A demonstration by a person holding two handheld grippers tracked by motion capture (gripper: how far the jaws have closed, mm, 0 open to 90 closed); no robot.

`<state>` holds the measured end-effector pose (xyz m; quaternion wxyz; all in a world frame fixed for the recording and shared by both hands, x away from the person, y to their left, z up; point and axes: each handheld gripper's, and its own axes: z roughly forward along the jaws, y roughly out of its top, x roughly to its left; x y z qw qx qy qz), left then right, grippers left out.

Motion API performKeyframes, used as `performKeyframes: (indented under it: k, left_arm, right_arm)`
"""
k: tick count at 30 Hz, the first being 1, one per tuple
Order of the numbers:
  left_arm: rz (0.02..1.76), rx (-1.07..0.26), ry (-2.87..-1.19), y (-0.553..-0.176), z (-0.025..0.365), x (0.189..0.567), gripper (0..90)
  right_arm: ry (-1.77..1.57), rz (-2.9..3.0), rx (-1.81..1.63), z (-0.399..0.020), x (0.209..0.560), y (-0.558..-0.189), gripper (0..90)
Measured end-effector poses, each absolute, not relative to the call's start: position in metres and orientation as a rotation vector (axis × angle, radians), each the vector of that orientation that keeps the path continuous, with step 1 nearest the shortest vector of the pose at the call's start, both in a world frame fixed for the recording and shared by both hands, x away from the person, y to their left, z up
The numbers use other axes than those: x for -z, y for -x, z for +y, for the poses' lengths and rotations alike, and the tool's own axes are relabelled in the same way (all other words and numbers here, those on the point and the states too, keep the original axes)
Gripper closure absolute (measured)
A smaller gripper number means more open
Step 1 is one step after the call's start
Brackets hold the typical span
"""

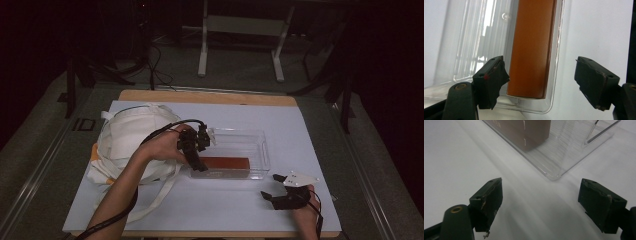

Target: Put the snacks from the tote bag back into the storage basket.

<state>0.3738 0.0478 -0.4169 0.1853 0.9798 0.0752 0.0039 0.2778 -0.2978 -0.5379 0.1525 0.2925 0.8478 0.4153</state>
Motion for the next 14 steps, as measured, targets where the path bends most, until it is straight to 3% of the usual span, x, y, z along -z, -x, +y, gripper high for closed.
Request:
performKeyframes:
  k: [14]
  left_arm:
    - [0.308, -0.139, -2.598, -0.353, 0.069, 0.411, 24.7]
  right_arm:
    - [-0.84, 2.429, -1.194, -0.298, 0.538, -0.278, 19.7]
